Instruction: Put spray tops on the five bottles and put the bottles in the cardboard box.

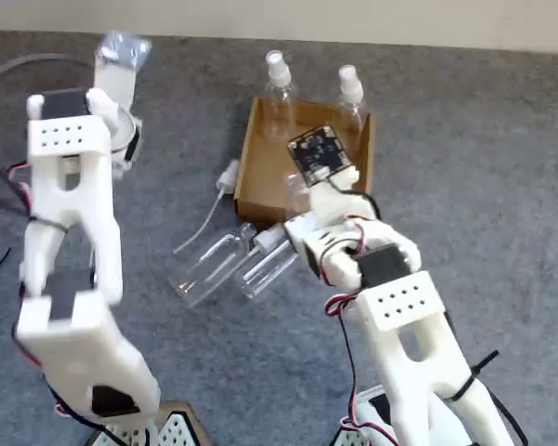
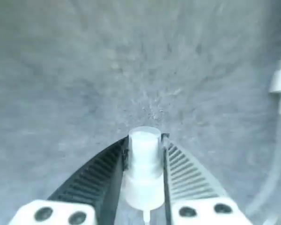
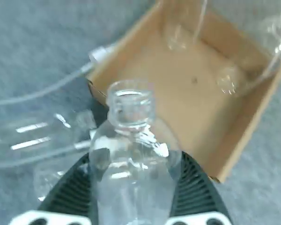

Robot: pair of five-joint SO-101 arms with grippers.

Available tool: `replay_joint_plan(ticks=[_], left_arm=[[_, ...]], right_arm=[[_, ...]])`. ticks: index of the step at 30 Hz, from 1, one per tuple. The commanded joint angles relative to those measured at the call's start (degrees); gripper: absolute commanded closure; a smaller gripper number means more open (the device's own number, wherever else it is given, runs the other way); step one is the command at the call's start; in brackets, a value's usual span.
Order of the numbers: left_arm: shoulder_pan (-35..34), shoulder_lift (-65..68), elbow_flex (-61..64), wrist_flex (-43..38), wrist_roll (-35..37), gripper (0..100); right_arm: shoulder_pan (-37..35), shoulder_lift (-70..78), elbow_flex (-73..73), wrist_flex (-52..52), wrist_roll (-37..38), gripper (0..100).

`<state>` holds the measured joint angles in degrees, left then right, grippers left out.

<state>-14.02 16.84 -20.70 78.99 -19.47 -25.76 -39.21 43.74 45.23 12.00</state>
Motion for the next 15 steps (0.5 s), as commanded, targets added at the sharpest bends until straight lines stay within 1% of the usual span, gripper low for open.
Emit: replay_joint_plan(ticks=[1, 3, 6, 7, 11, 15], left_arm=[[2.2, -22.5, 1.2, 4.6, 5.5, 99], [4.5, -31.2, 4.6, 4.4, 8.1, 99], [10.4, -43.9, 10.9, 4.0, 11.9, 99], [12.4, -47.8, 12.9, 2.3, 13.2, 99], [18.7, -61.1, 20.7, -8.7, 18.7, 99], [24.2, -66.5, 26.5, -19.7, 24.1, 99]], right_arm=[[-2.9, -1.5, 1.2, -4.5, -1.5, 99.4], [-4.5, -2.8, 3.6, -6.9, -1.5, 99.4], [-6.2, -9.0, 8.5, -9.0, -1.5, 99.4], [-6.2, -11.7, 9.9, -9.0, -1.5, 99.4], [-6.3, -23.4, 16.1, -9.0, -1.6, 99.4], [-7.3, -33.7, 23.3, -8.9, -1.6, 99.4]])
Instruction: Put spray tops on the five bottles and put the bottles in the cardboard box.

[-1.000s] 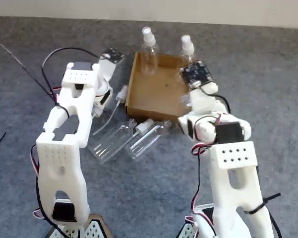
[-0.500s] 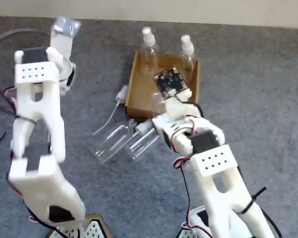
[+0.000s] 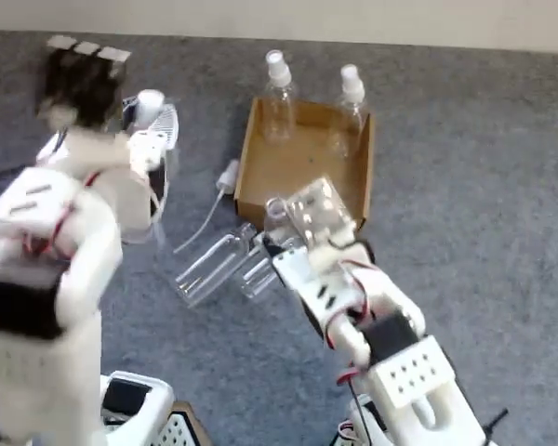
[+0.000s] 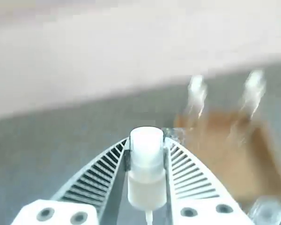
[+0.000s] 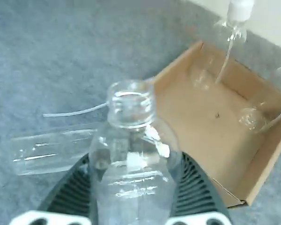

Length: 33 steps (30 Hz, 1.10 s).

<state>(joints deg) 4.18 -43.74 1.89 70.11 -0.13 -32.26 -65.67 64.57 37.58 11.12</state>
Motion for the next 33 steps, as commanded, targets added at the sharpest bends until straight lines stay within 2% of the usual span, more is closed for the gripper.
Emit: replay_joint_plan(ticks=[1, 8, 13, 17, 23, 26, 33], left_arm=[[7.4, -6.1, 4.4, -12.7, 5.5, 99], [15.3, -0.3, 4.3, -22.3, 9.5, 99], [20.2, 4.8, 4.2, -24.3, 9.5, 99], [20.5, 6.5, 4.2, -25.8, 9.5, 99], [21.8, 5.5, 2.9, -25.4, 9.6, 99], [22.7, 3.8, 2.2, -22.0, 9.6, 99], [24.0, 0.2, 6.8, -18.9, 9.6, 99]], right_arm=[[-0.8, -9.5, 3.9, -1.1, -0.7, 99.4], [-0.7, -17.5, 8.7, -0.9, -0.6, 99.4], [-0.7, -17.6, 8.8, -0.9, -0.6, 99.4], [-0.7, -17.9, 8.8, -0.9, -0.6, 99.4], [-0.7, -17.6, 8.8, -1.0, -0.6, 99.4], [-0.7, -17.6, 8.8, -1.0, -0.6, 99.4], [-0.7, -17.6, 8.8, -1.0, -2.6, 99.4]])
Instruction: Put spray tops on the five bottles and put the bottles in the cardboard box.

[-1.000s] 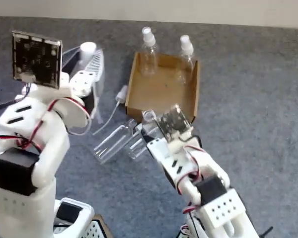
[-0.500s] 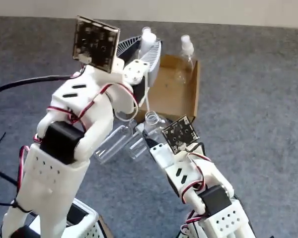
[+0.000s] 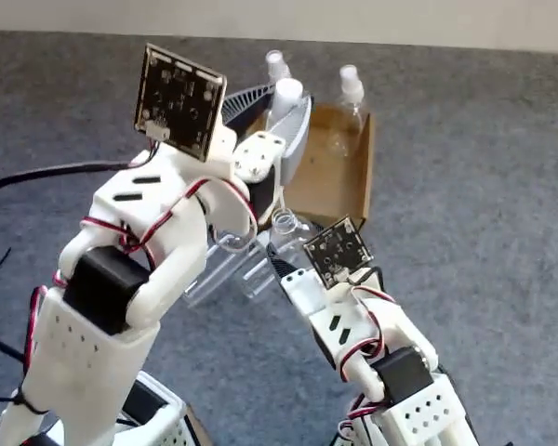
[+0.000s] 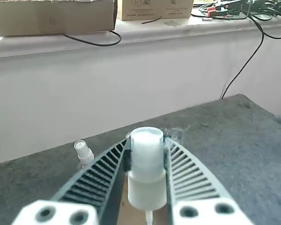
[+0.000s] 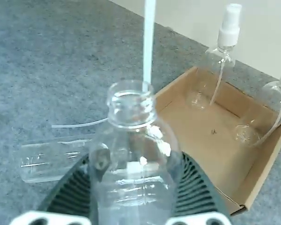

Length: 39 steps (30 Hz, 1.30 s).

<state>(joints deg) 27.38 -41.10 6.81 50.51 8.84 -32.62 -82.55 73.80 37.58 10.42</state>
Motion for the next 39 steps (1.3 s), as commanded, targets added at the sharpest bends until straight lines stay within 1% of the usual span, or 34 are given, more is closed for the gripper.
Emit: replay_joint_plan(ticks=[1, 4, 11, 15, 21, 25, 36, 39], left_arm=[[0.8, -2.8, 2.9, 0.7, 0.6, 99], [0.7, -4.3, 3.2, 0.5, 0.5, 99], [0.7, -5.6, -6.5, 0.9, 0.4, 99], [0.7, -5.4, -6.7, 0.4, 0.1, 99], [-3.0, 0.7, -7.0, 0.4, 0.4, 99], [-2.9, 2.8, -6.5, 0.9, 0.5, 99], [0.8, 2.5, 8.4, 0.9, 0.6, 99], [1.5, -0.6, 13.5, 0.5, 0.6, 99]], right_arm=[[-0.3, -0.7, -0.4, -1.0, -2.3, 99.4], [-0.3, -0.7, -0.4, -1.0, -2.4, 99.4], [-0.3, -0.7, -0.4, -1.0, -2.4, 99.4], [-0.4, -0.7, -0.4, -1.0, -2.4, 99.4], [-0.5, -0.7, -0.4, -1.0, -2.5, 99.4], [-0.5, -0.7, -0.4, -1.0, -2.5, 99.4], [-0.3, -1.1, -0.4, -1.1, -2.4, 99.4], [-0.3, -1.1, -0.6, -1.1, -2.4, 99.4]])
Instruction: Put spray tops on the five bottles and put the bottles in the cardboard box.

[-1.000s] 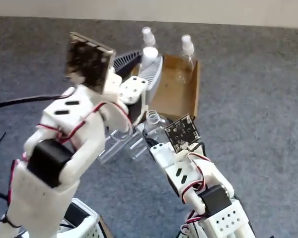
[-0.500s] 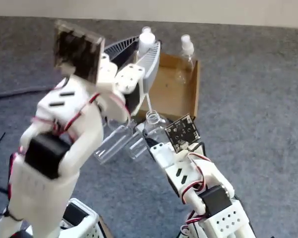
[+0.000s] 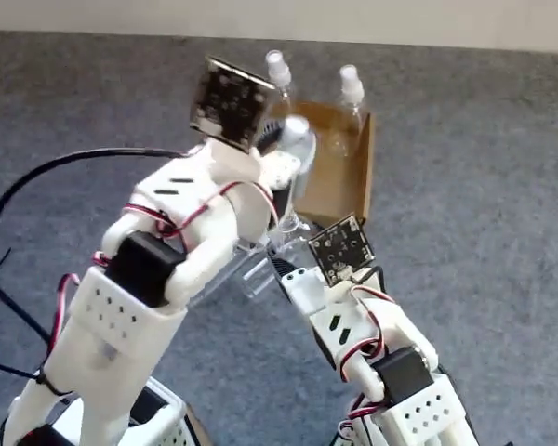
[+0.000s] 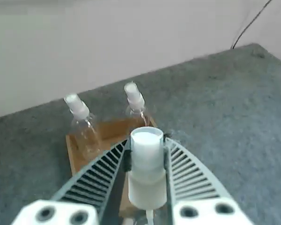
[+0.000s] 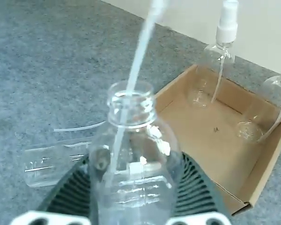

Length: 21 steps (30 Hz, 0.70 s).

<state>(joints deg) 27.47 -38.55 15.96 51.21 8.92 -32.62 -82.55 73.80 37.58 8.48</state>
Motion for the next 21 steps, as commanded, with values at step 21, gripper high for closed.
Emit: replay_joint_plan(ticks=[21], left_arm=[[2.9, -22.3, 23.7, -2.7, 0.2, 90]], right_arm=[[-0.5, -0.7, -5.5, -6.6, -6.9, 99.4]])
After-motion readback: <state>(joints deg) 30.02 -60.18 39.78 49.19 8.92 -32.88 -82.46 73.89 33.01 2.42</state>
